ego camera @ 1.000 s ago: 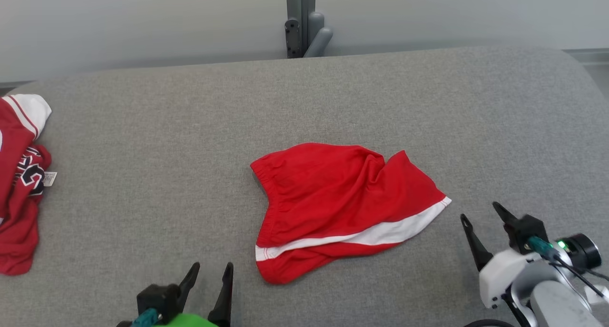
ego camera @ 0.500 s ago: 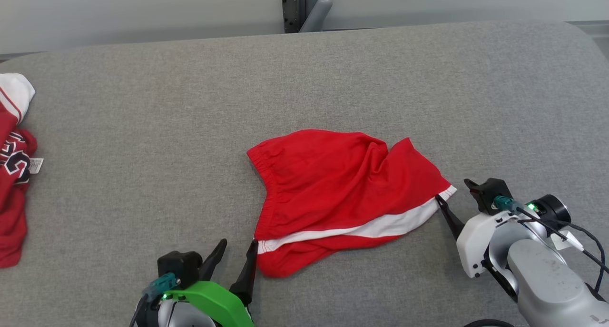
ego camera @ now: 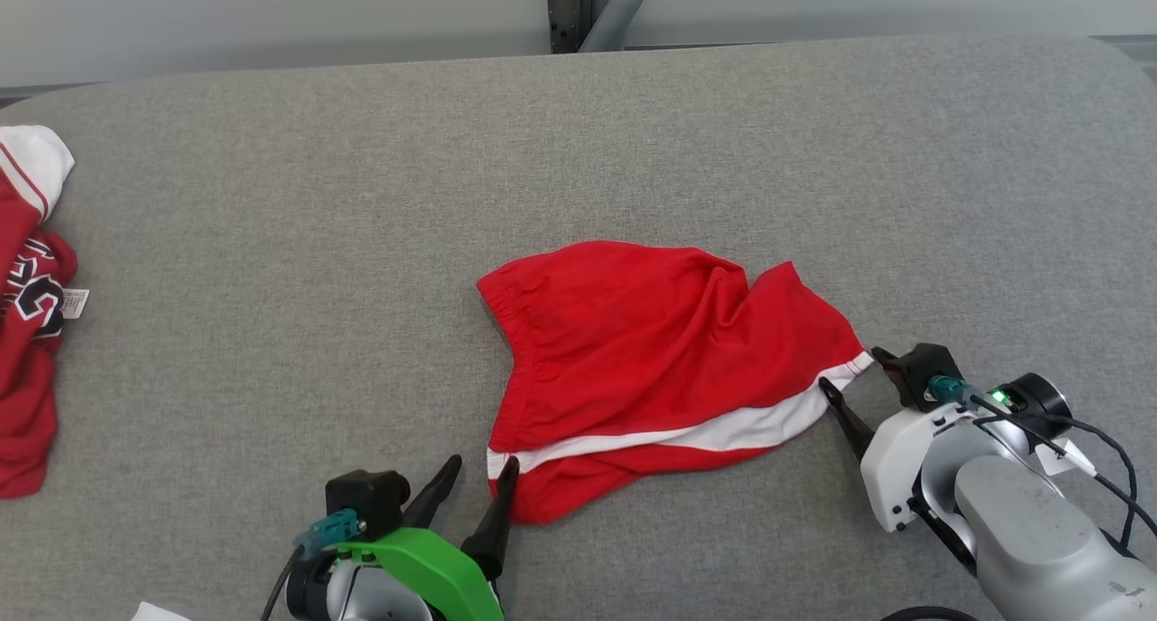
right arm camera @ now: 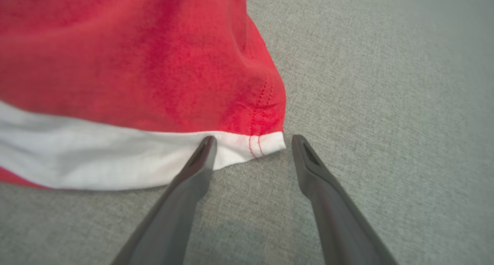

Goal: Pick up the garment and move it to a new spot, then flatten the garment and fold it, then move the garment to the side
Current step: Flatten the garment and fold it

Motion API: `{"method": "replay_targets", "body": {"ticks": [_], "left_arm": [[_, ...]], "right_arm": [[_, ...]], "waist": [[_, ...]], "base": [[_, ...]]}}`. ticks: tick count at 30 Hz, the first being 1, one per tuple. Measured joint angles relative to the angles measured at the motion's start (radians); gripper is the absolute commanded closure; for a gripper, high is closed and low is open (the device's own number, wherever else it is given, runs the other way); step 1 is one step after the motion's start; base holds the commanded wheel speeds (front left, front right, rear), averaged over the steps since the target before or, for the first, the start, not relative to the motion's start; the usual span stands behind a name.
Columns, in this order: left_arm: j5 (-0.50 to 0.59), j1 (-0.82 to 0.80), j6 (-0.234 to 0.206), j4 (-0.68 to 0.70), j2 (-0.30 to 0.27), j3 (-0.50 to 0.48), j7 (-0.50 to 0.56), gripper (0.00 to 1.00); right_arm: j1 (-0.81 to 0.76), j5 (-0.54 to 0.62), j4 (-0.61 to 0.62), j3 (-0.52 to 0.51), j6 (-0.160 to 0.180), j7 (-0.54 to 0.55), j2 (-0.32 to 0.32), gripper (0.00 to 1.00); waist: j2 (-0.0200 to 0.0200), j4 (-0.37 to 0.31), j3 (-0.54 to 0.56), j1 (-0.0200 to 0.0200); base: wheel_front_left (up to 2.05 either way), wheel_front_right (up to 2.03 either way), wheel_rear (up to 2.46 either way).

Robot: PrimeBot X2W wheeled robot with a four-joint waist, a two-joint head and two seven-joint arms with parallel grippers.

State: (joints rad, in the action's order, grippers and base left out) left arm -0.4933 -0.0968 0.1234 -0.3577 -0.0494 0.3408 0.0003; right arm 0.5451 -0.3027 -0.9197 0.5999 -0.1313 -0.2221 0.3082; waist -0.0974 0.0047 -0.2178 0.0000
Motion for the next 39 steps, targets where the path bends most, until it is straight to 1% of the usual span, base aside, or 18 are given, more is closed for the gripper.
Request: {"method": "replay_targets", "body": {"ticks": [6, 7, 9, 11, 13, 14, 18, 20, 22, 23, 24, 25, 26, 27, 28, 30, 35, 39], "left_arm": [[-0.017, -0.015, 0.001, -0.014, -0.003, 0.015, 0.009, 0.00], [-0.020, -0.017, 0.001, -0.019, -0.003, 0.017, 0.012, 0.00], [-0.027, -0.018, 0.001, -0.029, -0.003, 0.021, 0.013, 0.00], [-0.032, -0.020, 0.001, -0.038, -0.004, 0.025, 0.016, 0.00], [-0.035, -0.022, 0.001, -0.041, -0.005, 0.026, 0.016, 0.00], [-0.035, -0.023, 0.001, -0.044, -0.007, 0.028, 0.016, 0.00], [-0.052, -0.030, 0.003, -0.055, -0.007, 0.040, 0.010, 0.00], [-0.054, -0.034, 0.003, -0.056, -0.008, 0.047, 0.002, 0.00], [-0.061, -0.038, 0.004, -0.054, -0.008, 0.056, -0.002, 0.00], [-0.063, -0.039, 0.004, -0.053, -0.008, 0.062, -0.002, 0.04], [-0.068, -0.039, 0.004, -0.052, -0.008, 0.065, -0.003, 0.51], [-0.069, -0.040, 0.004, -0.052, -0.010, 0.071, -0.007, 0.67], [-0.069, -0.043, 0.004, -0.052, -0.014, 0.078, -0.009, 1.00], [-0.070, -0.046, 0.004, -0.052, -0.016, 0.081, -0.010, 1.00], [-0.074, -0.047, 0.004, -0.052, -0.019, 0.083, -0.012, 1.00], [-0.079, -0.048, 0.004, -0.051, -0.023, 0.087, -0.024, 1.00], [-0.103, -0.047, 0.004, -0.023, -0.037, 0.108, -0.027, 1.00], [-0.161, -0.027, 0.004, 0.087, -0.068, 0.098, -0.010, 1.00]], "right_arm": [[0.026, -0.024, -0.026, 0.050, 0.000, -0.017, 0.007, 0.00], [0.032, -0.030, -0.030, 0.056, 0.000, -0.019, 0.007, 0.01], [0.037, -0.038, -0.035, 0.065, 0.000, -0.024, 0.006, 0.12], [0.040, -0.047, -0.042, 0.075, 0.000, -0.027, 0.006, 0.28], [0.042, -0.050, -0.045, 0.080, 0.000, -0.028, 0.005, 0.37], [0.045, -0.054, -0.048, 0.084, 0.000, -0.030, 0.005, 0.45], [0.054, -0.066, -0.058, 0.093, 0.000, -0.035, 0.005, 0.55], [0.055, -0.072, -0.061, 0.096, 0.000, -0.035, 0.004, 0.54], [0.055, -0.073, -0.061, 0.098, 0.000, -0.036, 0.005, 0.59], [0.055, -0.074, -0.061, 0.099, 0.000, -0.036, 0.005, 0.62], [0.055, -0.074, -0.061, 0.100, 0.000, -0.036, 0.004, 0.67], [0.056, -0.074, -0.061, 0.100, 0.000, -0.037, 0.004, 0.71], [0.056, -0.075, -0.062, 0.100, 0.000, -0.039, 0.004, 0.73], [0.056, -0.075, -0.059, 0.100, 0.000, -0.039, 0.005, 0.75], [0.056, -0.075, -0.053, 0.096, 0.000, -0.039, 0.006, 0.85], [0.056, -0.074, -0.040, 0.086, 0.000, -0.039, 0.007, 1.00], [0.029, -0.095, 0.012, 0.029, 0.000, -0.039, 0.011, 1.00], [-0.003, -0.172, 0.097, -0.007, 0.000, -0.039, 0.014, 1.00]], "waist": [[0.0000, -0.003, -0.002, 0.0000], [0.0000, -0.003, -0.002, 0.0000], [0.0000, -0.003, -0.003, 0.0000], [0.0000, -0.002, -0.003, 0.0000], [0.0000, -0.002, -0.004, 0.0000], [0.0000, -0.002, -0.004, 0.0000], [0.0000, -0.001, -0.006, 0.0000], [0.0000, 0.000, -0.006, 0.0000], [0.0000, 0.001, -0.005, 0.0000], [0.0000, 0.001, -0.004, 0.0000], [0.0000, 0.001, -0.004, 0.0000], [0.0000, 0.001, -0.005, 0.0000], [0.0000, 0.001, -0.005, 0.0000], [0.0000, 0.000, -0.005, 0.0000], [0.0000, 0.000, -0.005, 0.0000], [0.0000, -0.001, -0.004, 0.0000], [0.0000, -0.002, 0.007, 0.0000], [0.0000, -0.011, 0.014, 0.0000]], "base": [[0.00, 0.00, 0.00], [0.00, 0.00, 0.00], [0.00, 0.00, 0.00], [0.00, 0.00, 0.00], [0.00, 0.00, 0.00], [0.00, 0.00, 0.00], [0.00, 0.00, 0.00], [0.00, 0.00, 0.00], [0.00, 0.00, 0.00], [0.00, 0.00, 0.00], [0.00, 0.00, 0.00], [0.00, 0.00, 0.00], [0.00, 0.00, 0.00], [0.00, 0.00, 0.00], [0.00, 0.00, 0.00], [0.00, 0.00, 0.00], [0.00, 0.00, 0.00], [0.00, 0.00, 0.00]]}}
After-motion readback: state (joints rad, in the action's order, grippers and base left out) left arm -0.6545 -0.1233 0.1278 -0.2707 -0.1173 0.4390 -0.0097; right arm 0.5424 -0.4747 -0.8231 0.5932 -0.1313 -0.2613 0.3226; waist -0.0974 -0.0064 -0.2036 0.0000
